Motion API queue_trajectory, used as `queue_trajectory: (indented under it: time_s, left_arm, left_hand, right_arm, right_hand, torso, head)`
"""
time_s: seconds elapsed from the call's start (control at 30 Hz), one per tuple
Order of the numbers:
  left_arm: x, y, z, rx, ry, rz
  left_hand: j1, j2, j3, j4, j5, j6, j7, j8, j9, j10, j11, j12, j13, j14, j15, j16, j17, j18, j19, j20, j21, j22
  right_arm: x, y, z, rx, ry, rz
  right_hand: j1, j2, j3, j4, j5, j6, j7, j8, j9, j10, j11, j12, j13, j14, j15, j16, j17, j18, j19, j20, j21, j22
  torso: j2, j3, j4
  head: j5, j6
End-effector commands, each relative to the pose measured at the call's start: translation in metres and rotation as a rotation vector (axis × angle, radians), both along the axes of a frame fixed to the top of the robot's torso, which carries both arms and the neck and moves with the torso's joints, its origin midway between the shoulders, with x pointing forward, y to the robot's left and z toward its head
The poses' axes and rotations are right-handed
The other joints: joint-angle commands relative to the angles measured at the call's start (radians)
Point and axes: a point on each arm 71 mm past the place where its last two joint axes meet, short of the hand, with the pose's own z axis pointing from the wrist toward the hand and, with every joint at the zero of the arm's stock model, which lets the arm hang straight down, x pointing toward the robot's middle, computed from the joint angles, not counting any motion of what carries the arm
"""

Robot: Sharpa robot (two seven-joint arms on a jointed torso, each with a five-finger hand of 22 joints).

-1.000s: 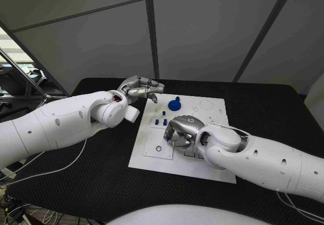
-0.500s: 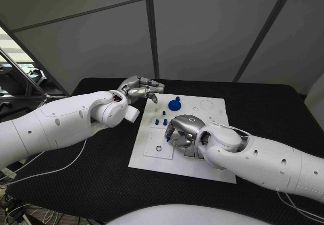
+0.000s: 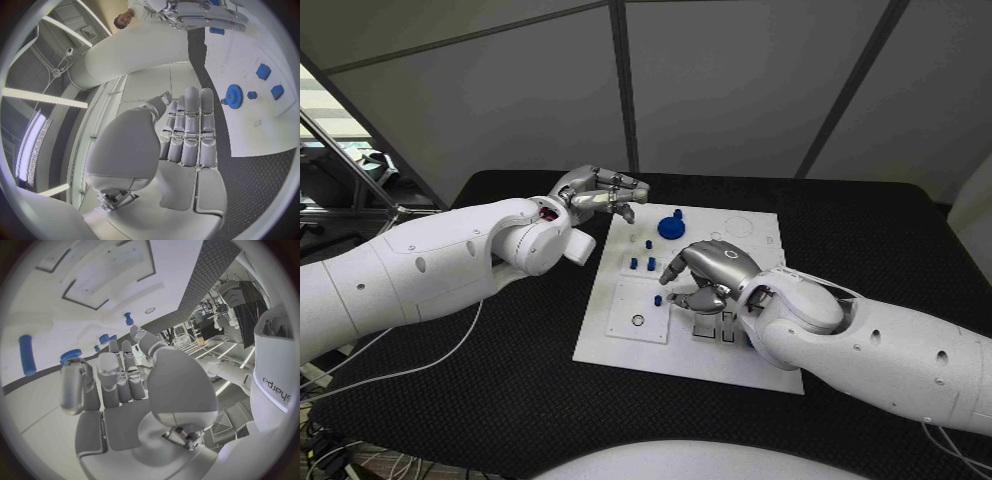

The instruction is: Assemble the parts on the task board

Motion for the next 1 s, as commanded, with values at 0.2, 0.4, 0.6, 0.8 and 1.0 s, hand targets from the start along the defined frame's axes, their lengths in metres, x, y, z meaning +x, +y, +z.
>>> queue_trajectory:
  time_s: [0.2, 0.4, 0.6, 0.8, 1.0]
  left_arm:
    - [0.0, 0.0, 0.001, -0.01, -0.002, -0.012]
    - [0.0, 0.001, 0.0, -0.009, -0.001, -0.011]
    - [0.0, 0.0, 0.0, -0.011, 0.0, -0.014]
    - [0.0, 0.0, -0.001, -0.011, 0.002, -0.015]
    - [0.0, 0.001, -0.001, -0.009, 0.002, -0.012]
  left_hand:
    - [0.006, 0.006, 0.0, -0.007, 0.006, 0.002, 0.007, -0.004, 0.0, -0.004, 0.006, -0.002, 0.001, -0.007, 0.0, -0.005, -0.001, -0.006, 0.006, 0.004, -0.006, -0.001]
    - [0.006, 0.006, 0.0, -0.007, 0.006, 0.002, 0.007, -0.004, 0.0, -0.004, 0.006, -0.002, 0.001, -0.007, 0.0, -0.005, -0.001, -0.006, 0.006, 0.004, -0.006, -0.001]
    - [0.006, 0.007, 0.0, -0.008, 0.006, 0.001, 0.007, -0.005, 0.0, -0.005, 0.007, -0.002, 0.001, -0.007, 0.001, -0.007, -0.002, -0.006, 0.005, 0.004, -0.007, -0.002]
    - [0.006, 0.007, 0.0, -0.008, 0.006, 0.001, 0.007, -0.005, 0.0, -0.005, 0.007, -0.002, 0.001, -0.007, 0.001, -0.007, -0.002, -0.006, 0.005, 0.004, -0.007, -0.002]
    - [0.006, 0.007, 0.0, -0.008, 0.006, 0.001, 0.007, -0.005, 0.0, -0.005, 0.007, -0.002, 0.001, -0.007, 0.001, -0.007, -0.002, -0.006, 0.005, 0.004, -0.007, -0.002]
  right_arm:
    - [0.005, -0.04, 0.019, 0.028, -0.005, -0.085]
    - [0.017, -0.071, 0.023, -0.05, 0.014, -0.151]
    - [0.024, -0.083, 0.021, -0.103, 0.015, -0.175]
    - [0.029, -0.087, 0.016, -0.154, 0.028, -0.187]
    - [0.032, -0.085, 0.014, -0.164, 0.03, -0.19]
  right_hand:
    - [0.013, -0.001, -0.005, -0.003, 0.0, -0.002, -0.002, 0.001, -0.002, 0.002, -0.005, 0.008, 0.005, -0.003, 0.001, -0.005, -0.003, 0.01, -0.004, 0.001, -0.002, 0.048]
    - [0.027, -0.012, -0.014, -0.013, 0.0, -0.007, -0.005, 0.0, -0.004, -0.009, -0.002, 0.003, 0.003, -0.006, 0.003, -0.015, -0.02, 0.015, -0.016, 0.002, -0.02, 0.027]
    - [0.039, -0.018, -0.032, -0.018, 0.0, -0.015, -0.014, -0.001, -0.006, -0.03, 0.003, 0.001, -0.003, -0.008, 0.007, -0.023, -0.035, 0.02, -0.028, 0.005, -0.04, 0.006]
    - [0.048, -0.017, -0.046, -0.019, -0.002, -0.02, -0.021, -0.001, -0.006, -0.045, 0.007, 0.001, -0.006, -0.009, 0.009, -0.029, -0.045, 0.022, -0.032, 0.008, -0.05, -0.003]
    - [0.052, -0.006, -0.047, -0.016, -0.001, -0.019, -0.022, 0.0, -0.006, -0.045, 0.007, 0.003, -0.007, -0.009, 0.01, -0.03, -0.048, 0.023, -0.033, 0.009, -0.052, -0.005]
  torso:
    - [0.0, -0.0015, -0.0014]
    - [0.0, -0.0003, -0.0015]
    - [0.001, 0.0, -0.0002]
    - [0.002, -0.0004, 0.0025]
    - [0.002, -0.0004, 0.0004]
  head:
    - [-0.022, 0.014]
    - [-0.036, 0.023]
    - [-0.043, 0.028]
    - [-0.045, 0.026]
    - [-0.04, 0.025]
